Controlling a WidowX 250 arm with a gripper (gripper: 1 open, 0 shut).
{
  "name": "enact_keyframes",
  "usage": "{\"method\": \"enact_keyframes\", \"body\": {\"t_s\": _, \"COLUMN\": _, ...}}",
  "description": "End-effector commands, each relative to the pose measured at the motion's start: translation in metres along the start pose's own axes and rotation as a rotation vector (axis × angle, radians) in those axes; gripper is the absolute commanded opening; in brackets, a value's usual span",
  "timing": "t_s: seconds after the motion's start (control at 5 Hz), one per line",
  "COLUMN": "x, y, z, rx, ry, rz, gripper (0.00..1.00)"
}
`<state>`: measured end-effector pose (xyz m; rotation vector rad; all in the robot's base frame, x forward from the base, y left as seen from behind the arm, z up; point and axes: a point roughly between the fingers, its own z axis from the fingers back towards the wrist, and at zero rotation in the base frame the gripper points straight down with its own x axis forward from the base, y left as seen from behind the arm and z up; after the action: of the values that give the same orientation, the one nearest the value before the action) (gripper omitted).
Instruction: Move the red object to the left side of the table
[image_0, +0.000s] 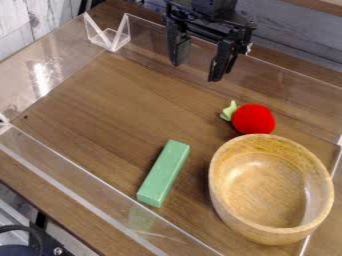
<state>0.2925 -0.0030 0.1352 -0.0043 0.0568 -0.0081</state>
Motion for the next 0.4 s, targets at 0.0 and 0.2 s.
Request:
{"method": "enact_keyframes", "body": {"t_s": 0.0, "x": 0.007, "y": -0.013, "z": -0.01, "rx": -0.013, "ry": 0.014, "rz": -0.055, "gripper": 1.0}}
{"method": "enact_keyframes", "body": {"t_s": 0.2, "x": 0.019, "y": -0.035, "z": -0.021, "rx": -0.025, "ry": 0.014, "rz": -0.167, "gripper": 1.0}}
